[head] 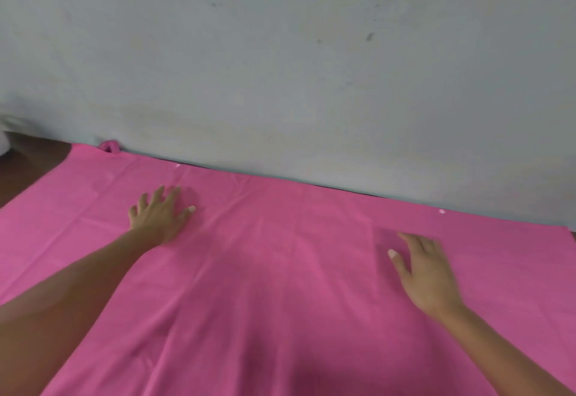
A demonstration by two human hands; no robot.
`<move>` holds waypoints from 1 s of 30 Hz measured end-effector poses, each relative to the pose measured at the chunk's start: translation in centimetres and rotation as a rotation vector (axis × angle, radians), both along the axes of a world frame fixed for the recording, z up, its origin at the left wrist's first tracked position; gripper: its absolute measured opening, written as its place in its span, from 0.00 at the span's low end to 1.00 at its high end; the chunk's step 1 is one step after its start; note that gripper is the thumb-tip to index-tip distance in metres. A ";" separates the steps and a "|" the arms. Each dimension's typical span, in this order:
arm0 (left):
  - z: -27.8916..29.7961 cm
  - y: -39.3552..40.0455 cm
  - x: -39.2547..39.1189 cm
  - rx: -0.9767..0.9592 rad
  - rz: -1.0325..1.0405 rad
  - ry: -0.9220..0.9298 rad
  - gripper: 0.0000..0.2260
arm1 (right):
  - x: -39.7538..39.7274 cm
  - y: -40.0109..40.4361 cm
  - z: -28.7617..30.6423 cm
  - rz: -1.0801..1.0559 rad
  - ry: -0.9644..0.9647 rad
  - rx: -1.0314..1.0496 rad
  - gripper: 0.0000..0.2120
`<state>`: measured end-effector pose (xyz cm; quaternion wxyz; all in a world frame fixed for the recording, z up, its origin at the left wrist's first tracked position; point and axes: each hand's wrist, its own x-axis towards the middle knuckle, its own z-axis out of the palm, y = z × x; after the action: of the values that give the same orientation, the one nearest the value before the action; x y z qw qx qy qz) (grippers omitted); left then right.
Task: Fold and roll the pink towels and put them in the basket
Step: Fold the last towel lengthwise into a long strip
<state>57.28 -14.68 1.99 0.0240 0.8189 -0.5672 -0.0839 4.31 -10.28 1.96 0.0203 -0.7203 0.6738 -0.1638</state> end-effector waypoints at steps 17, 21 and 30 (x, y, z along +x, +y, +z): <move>-1.7 4.2 8.8 -0.034 -0.280 0.008 0.39 | 14.1 8.5 -1.7 -0.150 0.084 0.260 0.47; -2.4 10.5 5.6 -0.107 -0.374 0.033 0.39 | 13.9 13.0 -1.9 -0.135 0.050 0.244 0.44; -2.5 21.0 -8.4 -0.169 -0.711 0.102 0.37 | 7.8 26.7 -1.6 -0.100 -0.139 0.079 0.32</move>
<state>48.86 6.31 -0.52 0.0894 0.5607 -0.8192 -0.0807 12.09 16.40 0.33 0.0872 -0.6714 0.7117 -0.1875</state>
